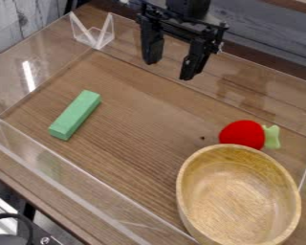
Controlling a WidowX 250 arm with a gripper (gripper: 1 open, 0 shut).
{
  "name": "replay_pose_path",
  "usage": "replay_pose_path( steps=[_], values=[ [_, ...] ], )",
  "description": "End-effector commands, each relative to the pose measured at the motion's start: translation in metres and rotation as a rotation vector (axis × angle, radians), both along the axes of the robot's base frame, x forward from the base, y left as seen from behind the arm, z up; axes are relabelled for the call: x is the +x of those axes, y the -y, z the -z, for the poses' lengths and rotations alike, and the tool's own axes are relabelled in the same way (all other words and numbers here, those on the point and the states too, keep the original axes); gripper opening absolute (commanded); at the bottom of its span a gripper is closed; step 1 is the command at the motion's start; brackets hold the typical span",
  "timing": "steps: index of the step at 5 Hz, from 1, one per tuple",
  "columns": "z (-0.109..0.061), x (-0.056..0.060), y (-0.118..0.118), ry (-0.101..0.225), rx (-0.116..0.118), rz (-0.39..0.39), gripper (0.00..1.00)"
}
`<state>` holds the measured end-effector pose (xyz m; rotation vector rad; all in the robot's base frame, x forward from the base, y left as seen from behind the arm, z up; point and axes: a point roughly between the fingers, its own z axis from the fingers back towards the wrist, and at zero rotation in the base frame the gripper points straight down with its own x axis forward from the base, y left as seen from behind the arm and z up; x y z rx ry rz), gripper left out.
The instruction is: Move the red object to the left side of the table
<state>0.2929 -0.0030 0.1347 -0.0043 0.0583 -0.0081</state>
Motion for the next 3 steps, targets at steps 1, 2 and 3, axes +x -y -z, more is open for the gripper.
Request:
replay_pose_path(
  steps=[1, 2, 3],
  values=[
    [0.006, 0.000, 0.011, -0.013, -0.003, 0.086, 1.00],
    [0.012, -0.002, 0.031, -0.026, -0.013, 0.300, 1.00],
    [0.020, 0.000, 0.057, -0.022, -0.020, 0.465, 1.00]
  ],
)
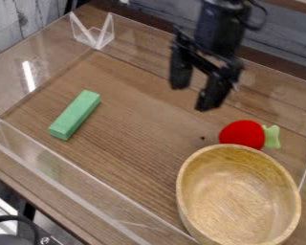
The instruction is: Move the red object to the left side of the table
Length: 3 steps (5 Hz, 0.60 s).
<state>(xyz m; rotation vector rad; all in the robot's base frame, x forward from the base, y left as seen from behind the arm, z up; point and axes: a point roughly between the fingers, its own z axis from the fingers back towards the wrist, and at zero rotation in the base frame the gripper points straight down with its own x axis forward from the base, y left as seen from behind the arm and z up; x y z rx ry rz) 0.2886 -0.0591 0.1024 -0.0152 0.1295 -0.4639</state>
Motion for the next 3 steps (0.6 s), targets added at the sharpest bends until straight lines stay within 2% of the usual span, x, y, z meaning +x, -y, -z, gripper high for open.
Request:
replay_pose_path(
  steps=[1, 2, 3],
  values=[
    [-0.004, 0.008, 0.026, 0.054, -0.018, 0.181, 1.00],
    [0.006, 0.018, 0.044, 0.060, -0.027, 0.356, 1.00],
    [0.016, 0.027, 0.056, 0.063, -0.034, 0.475, 1.00]
  ],
)
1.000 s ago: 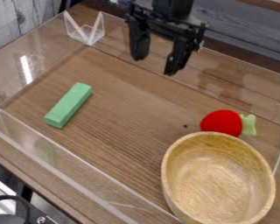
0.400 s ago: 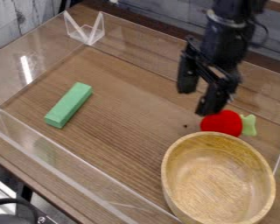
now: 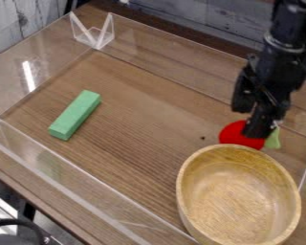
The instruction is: Move the red object to the left side of the table
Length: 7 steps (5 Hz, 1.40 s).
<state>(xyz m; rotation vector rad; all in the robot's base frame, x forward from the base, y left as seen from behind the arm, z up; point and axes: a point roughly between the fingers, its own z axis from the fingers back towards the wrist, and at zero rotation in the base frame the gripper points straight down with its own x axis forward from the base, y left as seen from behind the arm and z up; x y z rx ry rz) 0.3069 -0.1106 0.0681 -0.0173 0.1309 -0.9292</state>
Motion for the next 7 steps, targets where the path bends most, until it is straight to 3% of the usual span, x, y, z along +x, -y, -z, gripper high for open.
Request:
replay_pose_path(
  steps=[1, 4, 7],
  values=[
    [-0.009, 0.016, 0.009, 0.086, -0.020, 0.017, 1.00],
    [0.006, 0.025, 0.005, 0.151, -0.025, -0.011, 1.00],
    [-0.004, 0.029, 0.001, 0.235, -0.045, -0.038, 1.00]
  ],
)
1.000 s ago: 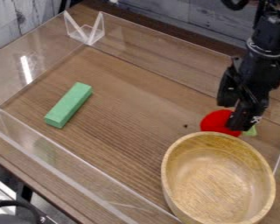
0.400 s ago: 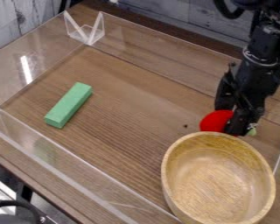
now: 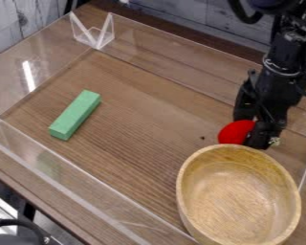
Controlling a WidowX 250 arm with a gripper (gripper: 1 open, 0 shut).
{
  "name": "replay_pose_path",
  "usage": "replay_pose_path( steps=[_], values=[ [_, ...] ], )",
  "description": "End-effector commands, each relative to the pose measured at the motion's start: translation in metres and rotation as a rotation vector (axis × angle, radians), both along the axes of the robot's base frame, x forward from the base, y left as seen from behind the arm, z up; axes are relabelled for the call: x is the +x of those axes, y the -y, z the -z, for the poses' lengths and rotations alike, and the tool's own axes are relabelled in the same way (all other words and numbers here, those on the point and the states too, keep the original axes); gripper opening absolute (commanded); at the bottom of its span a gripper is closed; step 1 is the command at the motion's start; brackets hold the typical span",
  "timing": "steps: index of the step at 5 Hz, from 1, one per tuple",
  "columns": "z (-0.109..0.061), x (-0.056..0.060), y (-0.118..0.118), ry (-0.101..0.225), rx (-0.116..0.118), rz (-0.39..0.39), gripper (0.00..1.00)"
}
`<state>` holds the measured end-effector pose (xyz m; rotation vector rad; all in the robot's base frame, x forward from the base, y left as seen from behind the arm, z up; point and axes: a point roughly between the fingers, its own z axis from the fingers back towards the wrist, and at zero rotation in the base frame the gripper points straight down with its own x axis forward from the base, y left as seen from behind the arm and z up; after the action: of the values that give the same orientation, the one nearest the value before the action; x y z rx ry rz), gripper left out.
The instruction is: Move the red object to the left side of the table
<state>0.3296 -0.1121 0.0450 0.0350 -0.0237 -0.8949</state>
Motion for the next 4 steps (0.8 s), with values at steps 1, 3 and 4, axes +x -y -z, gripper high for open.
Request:
replay_pose_path(
  steps=[1, 3, 4],
  values=[
    [-0.031, 0.009, -0.002, 0.104, -0.031, -0.015, 1.00],
    [-0.033, 0.015, -0.003, 0.144, -0.043, -0.034, 1.00],
    [-0.028, 0.019, -0.003, 0.153, -0.048, -0.041, 1.00]
  ],
)
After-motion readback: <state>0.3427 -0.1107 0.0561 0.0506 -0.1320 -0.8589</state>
